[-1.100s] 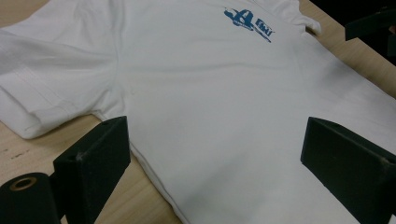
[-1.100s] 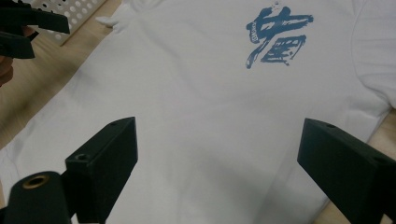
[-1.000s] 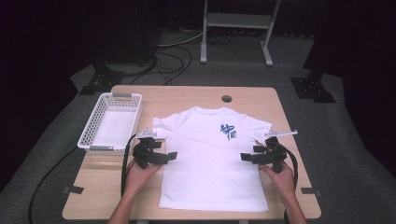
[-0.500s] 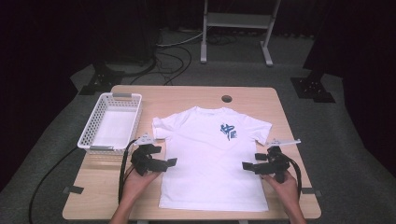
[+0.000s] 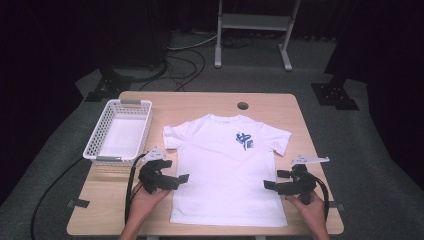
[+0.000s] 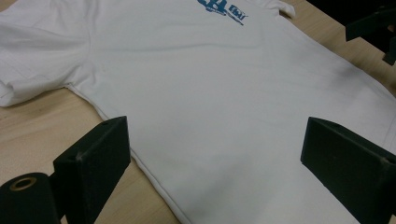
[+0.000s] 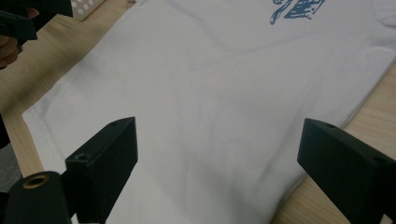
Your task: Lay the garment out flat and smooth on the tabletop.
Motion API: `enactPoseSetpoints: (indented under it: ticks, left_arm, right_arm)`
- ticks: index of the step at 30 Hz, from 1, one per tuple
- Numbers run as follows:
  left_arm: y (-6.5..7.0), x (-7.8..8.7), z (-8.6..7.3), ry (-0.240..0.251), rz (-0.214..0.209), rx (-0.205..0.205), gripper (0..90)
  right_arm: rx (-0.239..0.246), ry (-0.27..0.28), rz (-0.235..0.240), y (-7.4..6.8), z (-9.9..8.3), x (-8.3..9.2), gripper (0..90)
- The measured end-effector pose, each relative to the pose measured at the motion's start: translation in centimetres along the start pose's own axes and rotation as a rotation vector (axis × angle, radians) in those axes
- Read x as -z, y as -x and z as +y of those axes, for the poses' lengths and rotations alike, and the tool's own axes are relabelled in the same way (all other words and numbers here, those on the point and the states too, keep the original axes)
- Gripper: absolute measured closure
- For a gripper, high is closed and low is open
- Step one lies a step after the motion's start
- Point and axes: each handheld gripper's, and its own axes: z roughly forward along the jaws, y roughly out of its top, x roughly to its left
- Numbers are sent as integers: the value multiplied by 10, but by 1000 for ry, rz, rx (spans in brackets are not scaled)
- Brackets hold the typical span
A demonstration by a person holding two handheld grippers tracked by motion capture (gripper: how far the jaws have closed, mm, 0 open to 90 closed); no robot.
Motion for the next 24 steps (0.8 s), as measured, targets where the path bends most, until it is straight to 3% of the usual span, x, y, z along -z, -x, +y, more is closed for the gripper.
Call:
enactPoseSetpoints:
  ticks: [24]
  left_arm:
    - [3, 21, -20, 14, 19, -11, 73]
  right_arm:
    - [-19, 31, -22, 1, -31, 28, 125]
